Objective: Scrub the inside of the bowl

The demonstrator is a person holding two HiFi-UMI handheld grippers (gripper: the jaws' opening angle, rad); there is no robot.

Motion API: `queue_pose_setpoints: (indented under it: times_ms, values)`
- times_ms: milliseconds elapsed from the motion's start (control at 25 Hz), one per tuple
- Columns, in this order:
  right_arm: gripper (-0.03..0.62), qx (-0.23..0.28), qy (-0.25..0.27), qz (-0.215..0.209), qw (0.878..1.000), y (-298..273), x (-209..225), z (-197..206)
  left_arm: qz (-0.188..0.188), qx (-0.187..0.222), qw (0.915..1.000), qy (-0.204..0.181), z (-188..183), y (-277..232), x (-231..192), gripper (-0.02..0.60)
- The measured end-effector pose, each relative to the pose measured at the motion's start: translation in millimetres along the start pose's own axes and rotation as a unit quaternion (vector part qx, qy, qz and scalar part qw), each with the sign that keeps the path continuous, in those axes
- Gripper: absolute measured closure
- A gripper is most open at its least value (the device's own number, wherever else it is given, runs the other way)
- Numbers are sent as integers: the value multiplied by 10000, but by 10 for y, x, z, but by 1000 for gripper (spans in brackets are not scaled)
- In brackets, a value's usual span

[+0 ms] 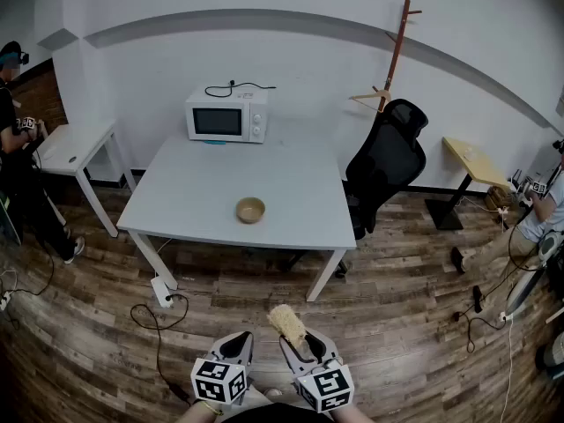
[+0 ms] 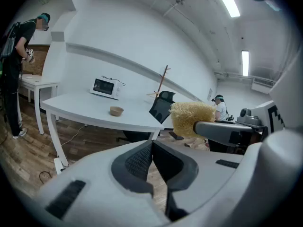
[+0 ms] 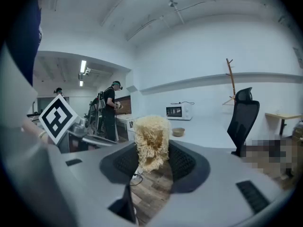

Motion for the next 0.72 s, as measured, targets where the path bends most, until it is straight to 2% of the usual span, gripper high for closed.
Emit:
queue_pose_setpoints:
  times_ms: [720]
  values:
    - [419,87,8,-120,9999,140,23,-29,-82,149,9998,-131,-114,-21,79,563]
Point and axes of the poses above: the fingertips, and each gripper's own axes: y backward along the fingers, x to its right, z out of its underside, the point moved 1 cm from there along y, backward along the fingers, and after that the axes turned 11 degrees about x, right-handed, at the moved point
